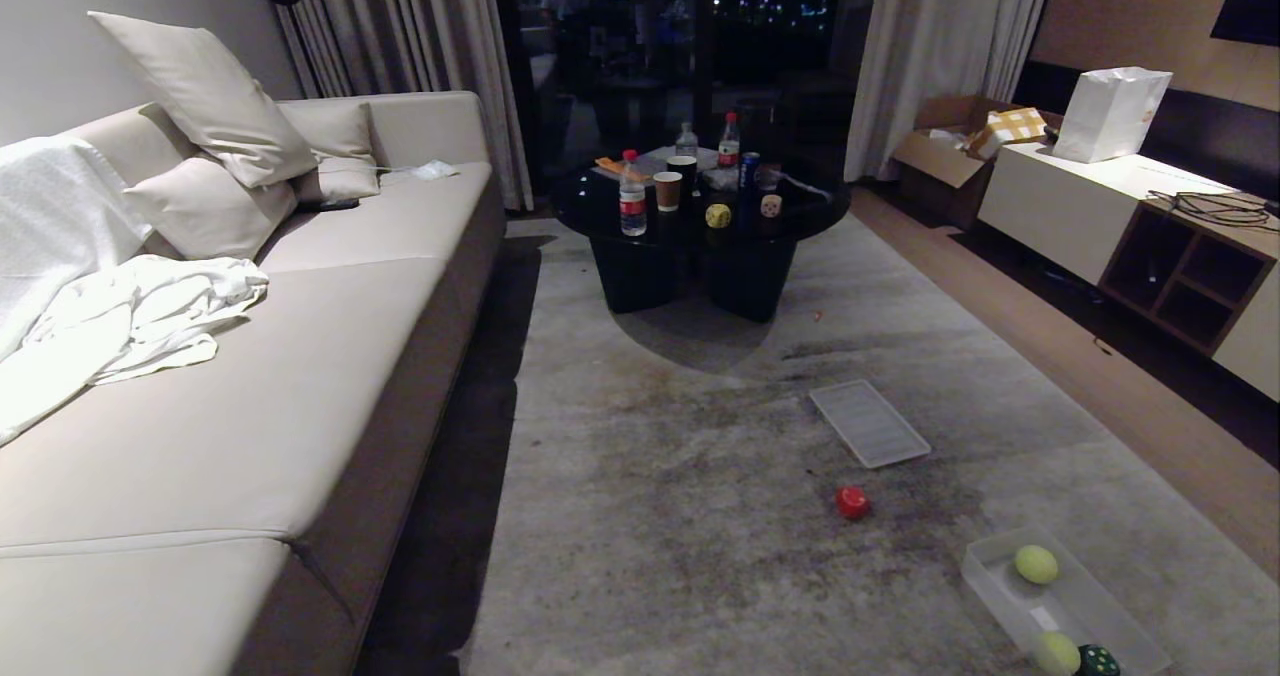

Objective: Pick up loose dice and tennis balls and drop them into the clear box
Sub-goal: Find toys out of the box

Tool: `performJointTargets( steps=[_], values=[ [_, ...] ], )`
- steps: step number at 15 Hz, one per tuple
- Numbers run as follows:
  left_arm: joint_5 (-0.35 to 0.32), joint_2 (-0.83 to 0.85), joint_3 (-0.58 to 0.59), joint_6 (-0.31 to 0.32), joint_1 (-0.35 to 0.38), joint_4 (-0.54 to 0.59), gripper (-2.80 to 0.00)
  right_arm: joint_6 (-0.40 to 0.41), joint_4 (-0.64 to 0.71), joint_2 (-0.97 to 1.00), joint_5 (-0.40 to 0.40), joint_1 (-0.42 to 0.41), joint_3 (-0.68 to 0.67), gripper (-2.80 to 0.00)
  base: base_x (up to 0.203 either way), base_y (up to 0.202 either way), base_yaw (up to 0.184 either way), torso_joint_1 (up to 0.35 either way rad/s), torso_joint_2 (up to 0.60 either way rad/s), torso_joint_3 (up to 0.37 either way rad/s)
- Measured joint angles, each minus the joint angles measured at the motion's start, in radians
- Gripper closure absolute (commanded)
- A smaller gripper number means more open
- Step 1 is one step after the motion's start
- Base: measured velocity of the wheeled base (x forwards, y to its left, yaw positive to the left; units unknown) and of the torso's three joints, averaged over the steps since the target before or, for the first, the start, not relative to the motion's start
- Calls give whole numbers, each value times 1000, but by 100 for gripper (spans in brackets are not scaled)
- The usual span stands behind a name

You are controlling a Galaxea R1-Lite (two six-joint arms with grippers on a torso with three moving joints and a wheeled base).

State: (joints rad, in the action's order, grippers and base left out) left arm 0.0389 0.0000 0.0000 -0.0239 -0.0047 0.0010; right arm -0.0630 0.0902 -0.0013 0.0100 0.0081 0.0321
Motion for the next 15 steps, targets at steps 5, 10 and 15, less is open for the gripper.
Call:
performJointTargets(
  steps=[5, 10, 15],
  values=[
    [-1, 0, 0, -1, 0, 1, 0, -2, 0, 0, 0, 0, 0, 0, 0, 0, 0, 0, 0, 0],
    [-3, 0, 0, 4, 0, 0, 0, 2, 0, 0, -1, 0, 0, 0, 0, 0, 0, 0, 0, 0],
    [-2, 0, 0, 3, 0, 1, 0, 1, 0, 0, -1, 0, 0, 0, 0, 0, 0, 0, 0, 0]
  ],
)
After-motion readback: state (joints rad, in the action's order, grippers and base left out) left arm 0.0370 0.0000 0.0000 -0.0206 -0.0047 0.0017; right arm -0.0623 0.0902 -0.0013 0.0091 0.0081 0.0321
